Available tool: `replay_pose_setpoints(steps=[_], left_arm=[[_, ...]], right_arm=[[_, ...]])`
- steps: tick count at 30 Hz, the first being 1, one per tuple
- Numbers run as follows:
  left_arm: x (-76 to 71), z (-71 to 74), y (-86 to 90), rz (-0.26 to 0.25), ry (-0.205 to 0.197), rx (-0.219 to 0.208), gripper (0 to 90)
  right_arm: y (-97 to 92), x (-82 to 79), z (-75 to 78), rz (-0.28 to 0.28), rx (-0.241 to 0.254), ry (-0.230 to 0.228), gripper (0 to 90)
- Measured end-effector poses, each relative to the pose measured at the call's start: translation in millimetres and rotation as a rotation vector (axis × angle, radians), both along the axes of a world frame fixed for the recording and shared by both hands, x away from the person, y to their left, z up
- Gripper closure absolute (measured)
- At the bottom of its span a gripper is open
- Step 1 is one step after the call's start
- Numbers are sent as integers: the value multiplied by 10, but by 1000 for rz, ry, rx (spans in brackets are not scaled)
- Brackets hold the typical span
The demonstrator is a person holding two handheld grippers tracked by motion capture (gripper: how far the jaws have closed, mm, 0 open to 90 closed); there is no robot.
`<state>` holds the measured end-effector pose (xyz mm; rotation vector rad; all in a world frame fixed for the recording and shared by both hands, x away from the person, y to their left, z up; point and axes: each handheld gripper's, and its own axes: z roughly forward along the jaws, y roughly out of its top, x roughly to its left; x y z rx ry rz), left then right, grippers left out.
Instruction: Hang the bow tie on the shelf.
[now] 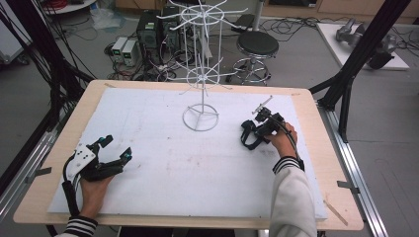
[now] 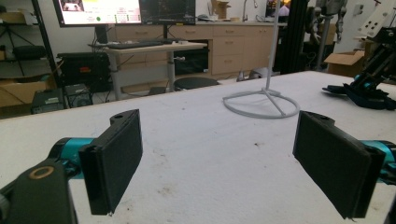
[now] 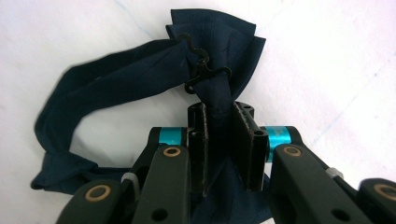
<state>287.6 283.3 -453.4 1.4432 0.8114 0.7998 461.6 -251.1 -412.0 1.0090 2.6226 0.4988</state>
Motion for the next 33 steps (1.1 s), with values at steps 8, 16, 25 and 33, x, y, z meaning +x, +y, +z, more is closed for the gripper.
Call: replay_pose_setpoints(steps=[8, 16, 25, 33], left_arm=[[0, 0, -2, 0, -2, 3, 162], [-1, -1, -6, 1, -4, 3, 162], [-2, -1, -6, 1, -4, 5, 162], [-2, -1, -6, 1, -4, 5, 162]], right_arm=[[19, -40, 101, 1, 70, -53, 769], [-32, -83, 207, -4, 139, -95, 769], [-61, -111, 281, -8, 209, -130, 768], [-77, -140, 356, -10, 308, -168, 767]])
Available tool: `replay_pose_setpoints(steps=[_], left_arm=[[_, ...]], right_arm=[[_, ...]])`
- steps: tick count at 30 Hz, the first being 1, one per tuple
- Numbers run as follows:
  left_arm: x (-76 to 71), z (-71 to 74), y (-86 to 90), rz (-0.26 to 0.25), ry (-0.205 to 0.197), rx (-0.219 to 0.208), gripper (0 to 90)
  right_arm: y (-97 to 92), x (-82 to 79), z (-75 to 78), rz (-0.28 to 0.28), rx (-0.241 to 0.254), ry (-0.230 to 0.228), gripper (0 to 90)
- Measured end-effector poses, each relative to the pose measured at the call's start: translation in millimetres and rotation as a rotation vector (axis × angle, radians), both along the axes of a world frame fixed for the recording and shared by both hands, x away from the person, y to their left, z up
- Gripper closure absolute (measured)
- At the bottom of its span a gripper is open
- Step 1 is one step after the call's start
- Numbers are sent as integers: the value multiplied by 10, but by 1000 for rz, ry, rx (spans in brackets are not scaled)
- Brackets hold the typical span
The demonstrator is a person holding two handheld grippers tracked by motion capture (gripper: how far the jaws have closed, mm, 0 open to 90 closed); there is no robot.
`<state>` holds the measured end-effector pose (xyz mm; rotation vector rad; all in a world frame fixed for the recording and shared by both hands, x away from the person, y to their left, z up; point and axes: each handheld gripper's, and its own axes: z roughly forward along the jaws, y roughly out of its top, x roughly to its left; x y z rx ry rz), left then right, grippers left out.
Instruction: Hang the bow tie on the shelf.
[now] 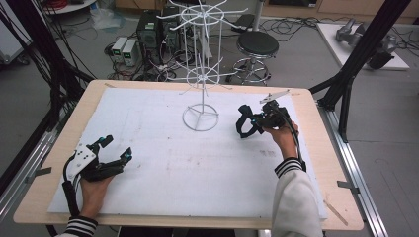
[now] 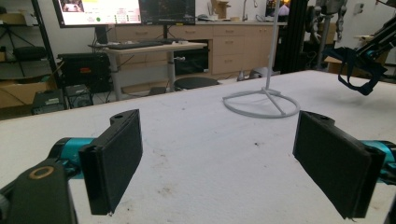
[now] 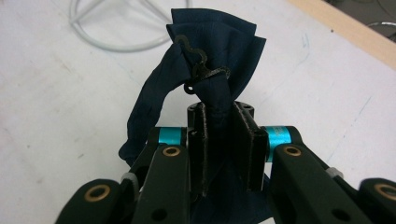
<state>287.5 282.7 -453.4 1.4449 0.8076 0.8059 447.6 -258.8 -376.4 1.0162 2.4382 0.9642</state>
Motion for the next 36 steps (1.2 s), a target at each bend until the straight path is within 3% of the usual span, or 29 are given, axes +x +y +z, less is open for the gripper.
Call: replay_pose_setpoints(steps=[4, 9, 11, 12, 15, 17, 23, 32, 36], left_arm=[[-1, 0, -2, 0, 0, 0, 162], [-2, 0, -2, 0, 0, 2, 162], [-2, 0, -3, 0, 0, 1, 162], [-2, 0, -3, 0, 0, 2, 162], [-2, 1, -3, -1, -1, 5, 162], [-3, 1, -4, 0, -2, 6, 162], [-4, 1, -5, 0, -2, 8, 163], [-3, 1, -5, 0, -2, 9, 163], [-3, 1, -6, 1, -2, 8, 162]], right_arm=[[-11, -14, 24, -3, 18, -17, 767], [-34, -62, 125, 3, 120, -74, 767], [-40, -70, 142, 4, 132, -86, 767], [-54, -87, 171, 9, 167, -102, 767], [-68, -103, 202, 19, 194, -125, 767], [-81, -127, 247, 28, 244, -157, 767], [-106, -157, 301, 46, 325, -201, 767], [-110, -218, 392, 111, 415, -298, 766], [-117, -234, 416, 115, 455, -317, 766]])
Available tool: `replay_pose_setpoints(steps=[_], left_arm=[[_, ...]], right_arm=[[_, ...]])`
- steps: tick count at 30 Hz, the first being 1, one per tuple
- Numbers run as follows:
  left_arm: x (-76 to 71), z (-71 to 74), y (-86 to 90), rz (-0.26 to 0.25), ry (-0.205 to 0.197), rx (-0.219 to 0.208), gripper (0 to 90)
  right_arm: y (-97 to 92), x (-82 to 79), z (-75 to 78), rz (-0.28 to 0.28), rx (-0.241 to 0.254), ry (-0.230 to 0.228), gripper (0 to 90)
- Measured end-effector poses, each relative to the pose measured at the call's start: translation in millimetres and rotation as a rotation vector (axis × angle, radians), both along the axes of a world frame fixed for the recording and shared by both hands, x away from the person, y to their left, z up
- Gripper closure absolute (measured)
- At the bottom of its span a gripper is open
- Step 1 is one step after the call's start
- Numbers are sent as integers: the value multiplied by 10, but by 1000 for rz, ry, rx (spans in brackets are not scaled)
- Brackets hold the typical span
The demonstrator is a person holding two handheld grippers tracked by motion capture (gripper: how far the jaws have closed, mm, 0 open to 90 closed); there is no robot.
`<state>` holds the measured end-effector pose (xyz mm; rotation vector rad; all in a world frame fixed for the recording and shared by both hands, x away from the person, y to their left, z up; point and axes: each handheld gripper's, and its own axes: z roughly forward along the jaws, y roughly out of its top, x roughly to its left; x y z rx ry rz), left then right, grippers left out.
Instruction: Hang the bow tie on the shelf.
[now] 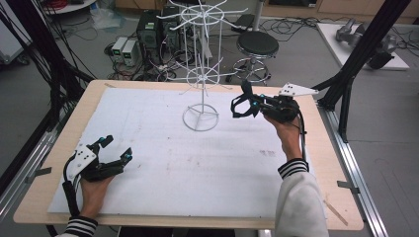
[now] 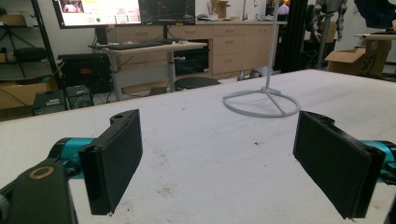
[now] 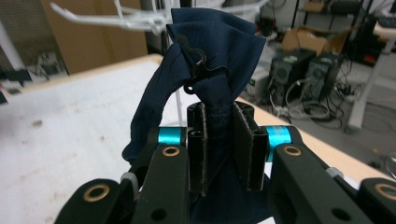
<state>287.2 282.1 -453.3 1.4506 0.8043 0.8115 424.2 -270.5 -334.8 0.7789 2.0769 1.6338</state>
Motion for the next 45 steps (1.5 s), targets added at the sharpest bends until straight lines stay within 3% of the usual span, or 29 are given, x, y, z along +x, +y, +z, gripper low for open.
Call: replay_pose_setpoints(steps=[4, 16, 21, 26, 32, 45], left_arm=[[1, -1, -3, 0, -1, -3, 162], [0, 0, -2, 0, 0, -2, 162], [1, 0, -2, -1, 1, -2, 162], [0, 0, -1, 0, 1, -2, 162], [2, 0, 0, -1, 0, -5, 162], [1, 0, 1, -2, 2, -5, 162]], right_arm=[[-22, -22, 37, 4, 52, -25, 766], [-21, -63, 85, 16, 111, -46, 766], [-8, -64, 145, 13, 105, -52, 766], [114, -52, 325, 19, 96, -82, 766], [220, -25, 401, 11, 87, -84, 766], [320, 65, 346, -9, 99, -69, 766]])
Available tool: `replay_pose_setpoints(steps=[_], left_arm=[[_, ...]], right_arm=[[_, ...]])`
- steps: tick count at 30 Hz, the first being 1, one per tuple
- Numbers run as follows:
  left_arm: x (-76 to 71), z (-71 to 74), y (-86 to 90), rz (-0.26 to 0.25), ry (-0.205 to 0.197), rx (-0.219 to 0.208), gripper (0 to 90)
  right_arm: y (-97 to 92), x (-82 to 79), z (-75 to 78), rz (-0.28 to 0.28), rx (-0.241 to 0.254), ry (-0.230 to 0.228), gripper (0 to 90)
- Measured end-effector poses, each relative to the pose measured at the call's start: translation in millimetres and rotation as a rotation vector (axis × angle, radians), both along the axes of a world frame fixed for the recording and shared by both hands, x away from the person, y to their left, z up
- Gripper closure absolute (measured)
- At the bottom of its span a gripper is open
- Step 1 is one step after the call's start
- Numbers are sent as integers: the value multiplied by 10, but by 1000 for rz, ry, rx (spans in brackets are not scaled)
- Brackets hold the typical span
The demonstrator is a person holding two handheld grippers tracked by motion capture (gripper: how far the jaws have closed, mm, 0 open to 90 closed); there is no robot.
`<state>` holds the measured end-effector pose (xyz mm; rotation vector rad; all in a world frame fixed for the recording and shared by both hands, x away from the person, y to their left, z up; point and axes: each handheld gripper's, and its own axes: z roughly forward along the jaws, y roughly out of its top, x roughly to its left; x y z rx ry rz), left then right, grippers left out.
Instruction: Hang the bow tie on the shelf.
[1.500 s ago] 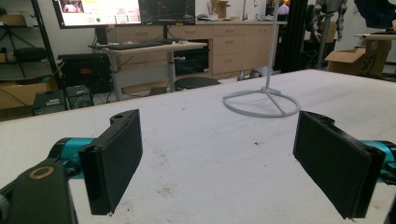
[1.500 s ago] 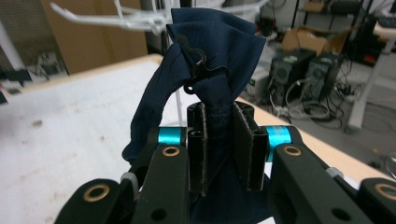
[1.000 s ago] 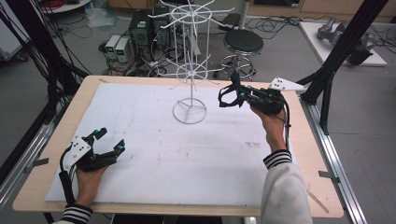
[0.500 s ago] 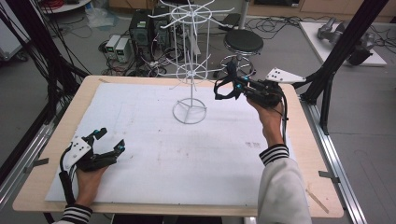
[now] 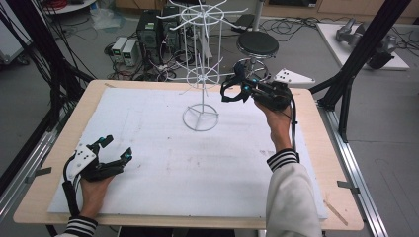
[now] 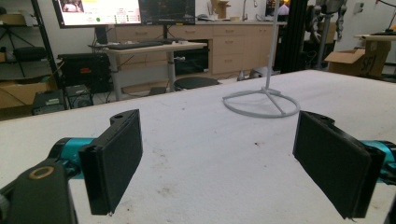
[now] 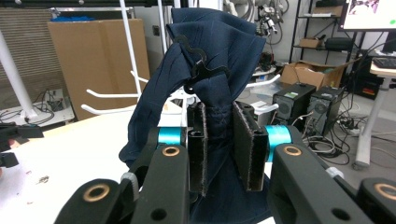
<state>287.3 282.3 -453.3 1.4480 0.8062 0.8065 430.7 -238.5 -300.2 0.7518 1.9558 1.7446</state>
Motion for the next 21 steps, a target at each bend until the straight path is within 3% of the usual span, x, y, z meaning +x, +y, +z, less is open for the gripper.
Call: replay_pose_setpoints(steps=[21], left_arm=[[3, -1, 3, 0, 0, -4, 162]], right_arm=[[147, 154, -186, -16, -15, 51, 765]])
